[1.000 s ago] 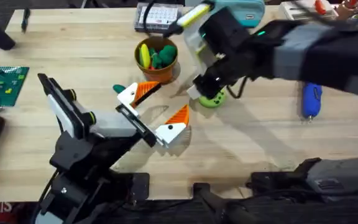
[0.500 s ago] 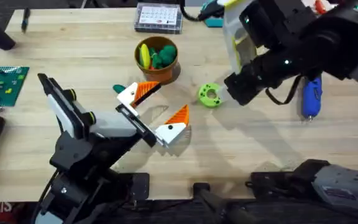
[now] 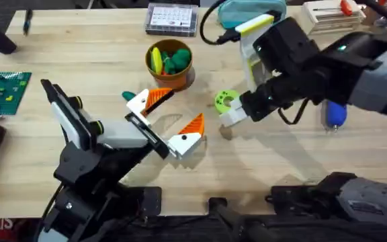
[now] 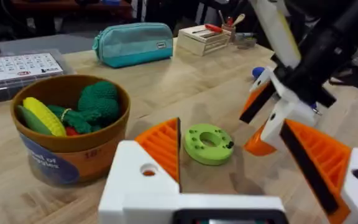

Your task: Pick up the gripper from the table and insert it into the empty holder that is missing its gripper. Then pick up a screw, insert it into the mounting hole, and use the screwdriver to tighten it. Finally, clean up the table by picking up the vegetable and placing it into the bucket.

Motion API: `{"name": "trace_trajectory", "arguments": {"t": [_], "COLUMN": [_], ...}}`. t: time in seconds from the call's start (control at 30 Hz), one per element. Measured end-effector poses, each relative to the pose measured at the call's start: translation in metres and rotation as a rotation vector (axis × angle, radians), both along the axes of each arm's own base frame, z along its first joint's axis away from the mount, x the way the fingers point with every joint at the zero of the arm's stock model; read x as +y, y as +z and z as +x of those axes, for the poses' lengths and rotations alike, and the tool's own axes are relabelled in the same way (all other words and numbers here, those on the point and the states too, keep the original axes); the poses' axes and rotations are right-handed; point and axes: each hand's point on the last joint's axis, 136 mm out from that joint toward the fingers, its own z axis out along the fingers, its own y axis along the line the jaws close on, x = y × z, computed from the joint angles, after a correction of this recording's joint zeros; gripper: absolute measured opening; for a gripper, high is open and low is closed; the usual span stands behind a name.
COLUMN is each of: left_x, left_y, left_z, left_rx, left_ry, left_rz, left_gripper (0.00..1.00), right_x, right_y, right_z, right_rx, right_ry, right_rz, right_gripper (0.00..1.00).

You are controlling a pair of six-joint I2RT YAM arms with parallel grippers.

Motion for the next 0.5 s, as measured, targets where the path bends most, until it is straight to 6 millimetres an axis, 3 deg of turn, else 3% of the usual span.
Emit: {"name": "trace_trajectory", "arguments": {"t": [0.5], "left_x": [0.000], "left_y": [0.000], "left_z": [0.000], "left_rx": [0.000], "left_ry": [0.000], "left_rz": [0.000], "left_gripper": [0.982], "right_x": [0.002], "right_y": [-0.022], "right_z": [0.009], "right_rx": [0.008], "right_ry": [0.008], "right_rz": [-0.033], "right_gripper": [0.994]}}
